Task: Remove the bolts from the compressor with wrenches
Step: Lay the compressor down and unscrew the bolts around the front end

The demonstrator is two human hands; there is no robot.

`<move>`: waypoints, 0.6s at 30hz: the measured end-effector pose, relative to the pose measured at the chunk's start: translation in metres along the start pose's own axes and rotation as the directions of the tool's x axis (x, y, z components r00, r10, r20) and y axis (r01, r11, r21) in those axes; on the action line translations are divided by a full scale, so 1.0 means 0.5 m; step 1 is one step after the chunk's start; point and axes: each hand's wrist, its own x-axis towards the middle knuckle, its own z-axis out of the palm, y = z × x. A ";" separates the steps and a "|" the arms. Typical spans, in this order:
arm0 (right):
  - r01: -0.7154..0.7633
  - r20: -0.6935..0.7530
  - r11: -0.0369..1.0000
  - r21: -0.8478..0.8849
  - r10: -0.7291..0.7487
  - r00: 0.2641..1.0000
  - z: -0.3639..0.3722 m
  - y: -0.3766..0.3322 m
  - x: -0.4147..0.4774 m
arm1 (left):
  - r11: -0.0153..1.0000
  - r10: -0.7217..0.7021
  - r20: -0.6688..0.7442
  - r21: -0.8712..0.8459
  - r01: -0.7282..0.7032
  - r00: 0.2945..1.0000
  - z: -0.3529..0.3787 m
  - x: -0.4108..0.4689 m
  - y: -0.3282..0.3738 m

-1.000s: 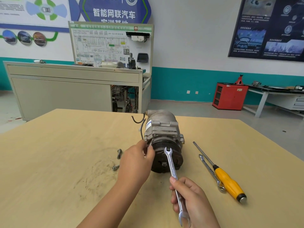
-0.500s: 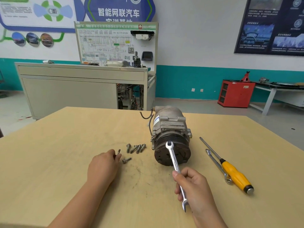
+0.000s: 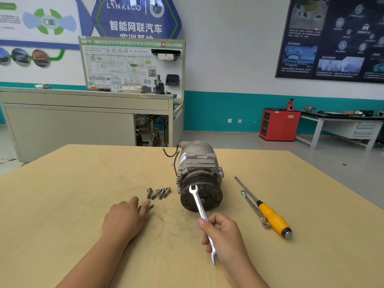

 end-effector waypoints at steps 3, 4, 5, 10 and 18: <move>-0.004 -0.021 1.000 0.015 0.005 1.000 -0.001 -0.003 -0.001 | 1.000 0.006 -0.040 -0.001 -0.006 0.999 -0.003 -0.002 0.014; -0.007 -0.033 0.999 0.041 0.008 0.999 -0.002 -0.005 -0.002 | 1.000 0.006 -0.046 -0.001 -0.006 0.999 -0.005 -0.003 0.017; -0.012 -0.046 0.996 0.084 0.016 0.999 -0.004 -0.007 -0.002 | 1.000 0.005 -0.047 -0.001 -0.005 0.999 -0.006 -0.004 0.019; 0.001 -0.173 0.959 0.283 0.050 0.984 -0.041 -0.011 0.016 | 0.999 -0.036 -0.052 -0.002 0.036 0.998 -0.006 -0.010 0.019; -0.134 -0.052 0.897 0.422 0.172 0.984 -0.140 -0.023 0.081 | 0.825 0.139 -0.231 -0.510 -0.241 0.963 -0.072 -0.099 0.161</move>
